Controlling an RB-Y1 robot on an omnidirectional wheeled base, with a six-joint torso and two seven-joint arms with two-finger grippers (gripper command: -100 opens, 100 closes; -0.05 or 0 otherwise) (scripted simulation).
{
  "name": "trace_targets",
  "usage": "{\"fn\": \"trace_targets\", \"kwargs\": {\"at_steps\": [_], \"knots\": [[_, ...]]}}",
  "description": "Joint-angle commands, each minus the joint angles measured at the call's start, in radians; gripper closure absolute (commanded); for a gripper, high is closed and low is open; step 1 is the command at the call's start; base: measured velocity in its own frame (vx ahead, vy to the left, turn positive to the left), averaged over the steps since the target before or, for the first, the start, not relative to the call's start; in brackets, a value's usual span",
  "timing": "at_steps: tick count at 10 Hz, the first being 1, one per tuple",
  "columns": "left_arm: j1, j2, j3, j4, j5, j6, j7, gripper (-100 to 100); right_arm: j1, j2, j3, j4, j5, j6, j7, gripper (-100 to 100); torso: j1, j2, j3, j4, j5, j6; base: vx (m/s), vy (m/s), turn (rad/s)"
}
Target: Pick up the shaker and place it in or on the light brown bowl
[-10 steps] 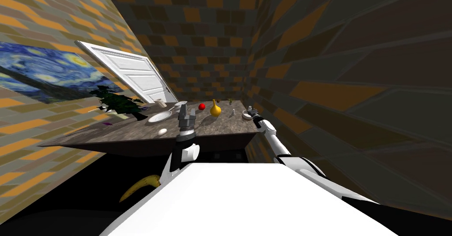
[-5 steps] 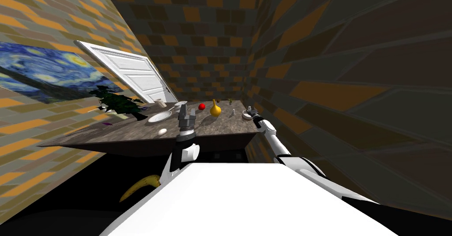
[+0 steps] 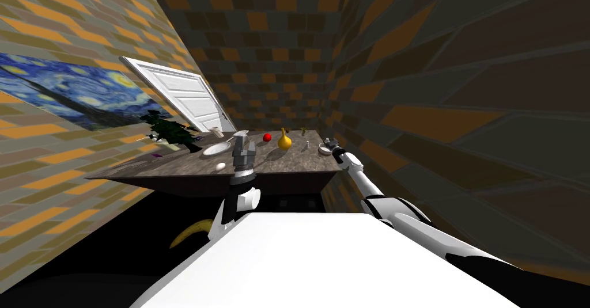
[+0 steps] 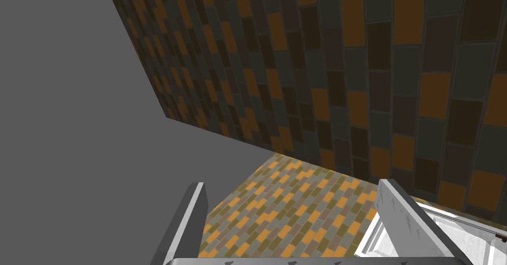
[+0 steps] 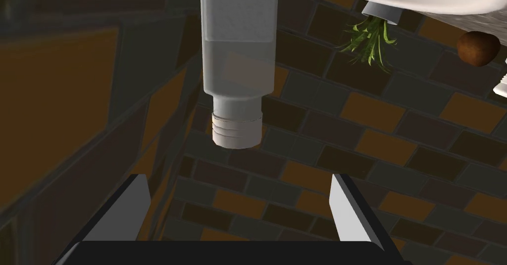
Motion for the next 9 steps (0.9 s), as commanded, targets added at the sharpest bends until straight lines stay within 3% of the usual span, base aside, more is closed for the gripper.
{"fn": "trace_targets", "kwargs": {"at_steps": [1,3,7,8,9], "knots": [[0.0,0.0,0.0,0.0,0.0,0.0,0.0,0,-0.035,-0.032,0.006,0.037,-0.015,0.004,-0.017,-100,0.0,0.0,0.0,0.0,0.0,0.0,-0.062,0.019,0.1],[0.0,0.0,0.0,0.0,0.0,0.0,0.0,0,-0.056,-0.058,0.017,0.057,-0.026,0.011,-0.031,-100,0.001,0.002,0.001,0.001,0.0,0.0,-0.072,0.025,0.06],[0.0,0.0,0.0,0.0,0.0,0.0,0.0,0,-0.141,-0.156,0.061,0.136,-0.072,0.039,-0.085,-100,0.002,0.003,0.001,0.001,0.0,0.0,-0.069,0.03,0.082],[0.0,0.0,0.0,0.0,0.0,0.0,0.0,0,-0.129,-0.133,0.044,0.128,-0.06,0.027,-0.066,-100,0.002,0.003,0.002,0.001,0.0,0.0,-0.038,0.018,0.009],[0.0,0.0,0.0,0.0,0.0,0.0,0.0,0,-0.13,-0.135,0.045,0.13,-0.061,0.029,-0.07,0,0.001,0.001,0.001,0.0,0.0,0.0,-0.007,0.003,-0.003]]}}
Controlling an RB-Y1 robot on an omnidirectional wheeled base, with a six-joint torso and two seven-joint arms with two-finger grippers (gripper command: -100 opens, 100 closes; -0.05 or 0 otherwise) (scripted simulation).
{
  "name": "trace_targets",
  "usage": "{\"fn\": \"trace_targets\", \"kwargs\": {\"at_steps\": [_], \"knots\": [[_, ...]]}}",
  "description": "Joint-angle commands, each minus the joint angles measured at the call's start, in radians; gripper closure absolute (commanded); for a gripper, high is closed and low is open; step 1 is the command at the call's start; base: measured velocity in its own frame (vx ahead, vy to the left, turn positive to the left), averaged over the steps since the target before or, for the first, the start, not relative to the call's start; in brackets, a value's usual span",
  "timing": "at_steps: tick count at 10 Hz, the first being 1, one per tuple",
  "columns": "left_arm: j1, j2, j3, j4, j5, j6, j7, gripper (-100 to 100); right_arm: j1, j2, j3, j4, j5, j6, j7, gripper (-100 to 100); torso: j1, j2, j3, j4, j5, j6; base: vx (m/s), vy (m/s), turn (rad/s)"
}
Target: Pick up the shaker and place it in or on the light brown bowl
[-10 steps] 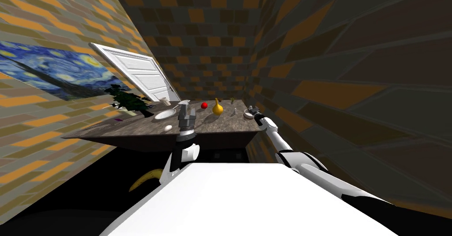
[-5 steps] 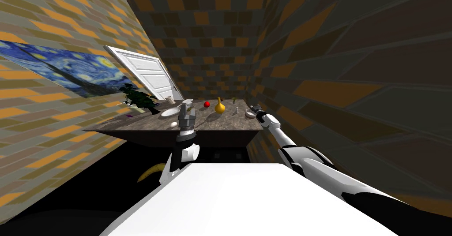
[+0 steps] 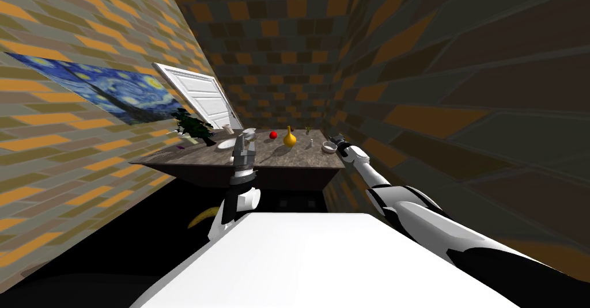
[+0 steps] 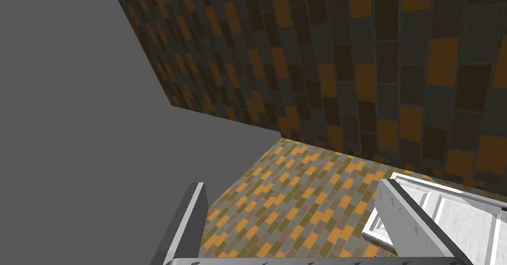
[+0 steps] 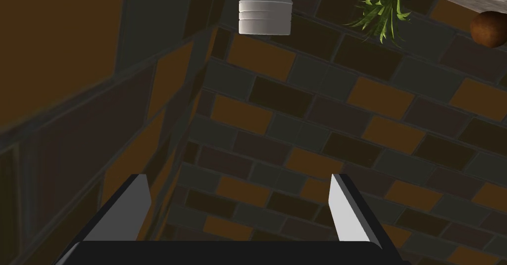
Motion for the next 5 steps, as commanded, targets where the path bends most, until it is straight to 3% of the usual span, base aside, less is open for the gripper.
{"fn": "trace_targets", "kwargs": {"at_steps": [1,5], "knots": [[0.0,0.0,0.0,0.0,0.0,0.0,0.0,0,0.0,0.0,0.0,0.0,0.0,0.0,0.0,0,0.0,0.0,0.0,0.0,0.0,0.0,0.0,0.0,0.0],[0.0,0.0,0.0,0.0,0.0,0.0,0.0,0,0.0,0.0,0.0,0.0,0.0,0.0,0.0,0,-0.001,-0.002,-0.001,0.0,0.0,0.0,0.0,0.0,0.0]]}}
